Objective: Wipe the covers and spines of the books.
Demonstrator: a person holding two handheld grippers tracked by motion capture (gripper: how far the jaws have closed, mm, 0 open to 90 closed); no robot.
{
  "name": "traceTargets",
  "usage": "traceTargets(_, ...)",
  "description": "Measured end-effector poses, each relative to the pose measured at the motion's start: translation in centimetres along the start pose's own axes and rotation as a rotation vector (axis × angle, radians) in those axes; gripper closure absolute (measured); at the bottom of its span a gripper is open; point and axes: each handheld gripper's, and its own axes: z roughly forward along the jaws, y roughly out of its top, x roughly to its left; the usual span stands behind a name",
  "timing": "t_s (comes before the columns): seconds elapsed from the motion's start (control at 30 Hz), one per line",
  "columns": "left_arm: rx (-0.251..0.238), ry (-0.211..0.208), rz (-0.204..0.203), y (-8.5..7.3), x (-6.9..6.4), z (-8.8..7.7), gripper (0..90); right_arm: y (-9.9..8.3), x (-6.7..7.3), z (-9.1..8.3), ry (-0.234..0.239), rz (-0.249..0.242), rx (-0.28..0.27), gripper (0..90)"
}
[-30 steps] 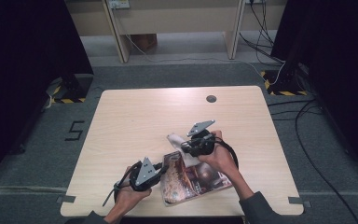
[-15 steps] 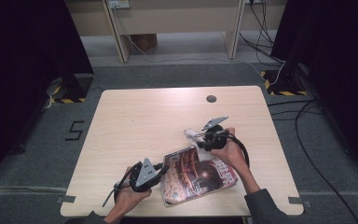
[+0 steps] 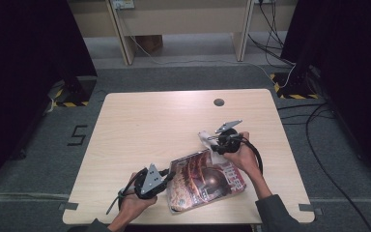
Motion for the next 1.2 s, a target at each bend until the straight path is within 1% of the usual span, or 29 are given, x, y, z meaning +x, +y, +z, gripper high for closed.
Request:
traceTargets(0.03,0.000,0.000,0.002,0.0,0.0,-0.1,78.9,0.2,0.3,-0.3,0.007,-0.016,-0.007,78.1)
traceTargets(0.1,-0.001,0.003,0.007,0.1,-0.1,0.0,78.9,0.3,0.5,-0.3,0.013,-0.019,-0.009,78.1)
traceTargets(0.13,0.001,0.004,0.011,0.1,-0.1,0.0,78.8,0.6,1.1,-0.4,0.044,-0.045,-0.024,78.0)
traceTargets(0.2,0.002,0.001,0.010,0.1,-0.1,-0.1,78.8,0.8,1.4,-0.5,0.050,-0.053,-0.026,78.0)
traceTargets(0.27,-0.001,0.003,0.010,0.1,-0.1,-0.1,78.9,1.3,2.2,-0.7,0.071,-0.082,-0.031,78.0)
traceTargets(0.37,-0.002,0.008,0.021,0.2,-0.2,0.0,78.8,1.4,2.5,-0.8,0.060,-0.095,-0.022,78.1)
traceTargets(0.43,-0.001,0.007,0.020,0.2,-0.2,0.0,78.8,1.3,2.0,-0.6,0.060,-0.084,-0.014,78.2)
traceTargets(0.47,-0.002,0.007,0.021,0.2,-0.2,0.0,78.8,1.3,2.0,-0.6,0.060,-0.084,-0.014,78.2)
traceTargets(0.5,-0.002,0.007,0.023,0.2,-0.2,-0.1,78.9,1.0,1.4,-0.5,0.025,-0.074,0.005,78.2)
traceTargets(0.53,-0.001,0.004,0.024,0.2,-0.2,-0.1,78.9,1.0,1.4,-0.5,0.025,-0.074,0.005,78.2)
traceTargets(0.57,0.001,0.005,0.029,0.3,-0.2,-0.1,78.9,0.8,1.0,-0.4,0.012,-0.060,0.015,78.2)
traceTargets(0.6,0.001,0.006,0.031,0.3,-0.2,-0.1,78.9,0.3,0.2,-0.2,-0.008,-0.036,0.022,78.2)
traceTargets(0.67,-0.003,0.007,0.032,0.3,-0.2,-0.1,78.9,-0.1,-0.4,0.0,-0.045,-0.026,0.035,78.2)
traceTargets(0.87,-0.002,0.005,0.036,0.3,-0.3,-0.1,78.8,-1.0,-1.8,0.3,-0.084,0.006,0.059,78.2)
traceTargets(0.93,-0.005,0.007,0.036,0.3,-0.3,-0.1,78.9,-1.1,-2.0,0.4,-0.093,0.006,0.060,78.2)
traceTargets(0.97,-0.007,0.006,0.038,0.3,-0.3,-0.1,78.9,-1.2,-2.1,0.4,-0.108,0.008,0.066,78.2)
traceTargets(1.07,-0.007,0.005,0.037,0.4,-0.3,-0.2,78.9,-1.1,-1.9,0.2,-0.091,0.000,0.060,78.2)
traceTargets(1.1,-0.008,0.006,0.036,0.4,-0.3,-0.2,78.9,-1.0,-1.7,0.1,-0.069,0.008,0.050,78.2)
traceTargets(1.13,-0.008,0.006,0.036,0.4,-0.3,-0.2,78.9,-1.0,-1.7,0.1,-0.069,0.008,0.050,78.2)
traceTargets(1.17,-0.007,0.006,0.037,0.4,-0.3,-0.2,78.9,-0.9,-1.4,0.0,-0.053,0.004,0.045,78.2)
traceTargets(1.2,-0.008,0.007,0.038,0.4,-0.3,-0.2,78.8,-0.4,-0.8,-0.1,-0.030,-0.025,0.037,78.2)
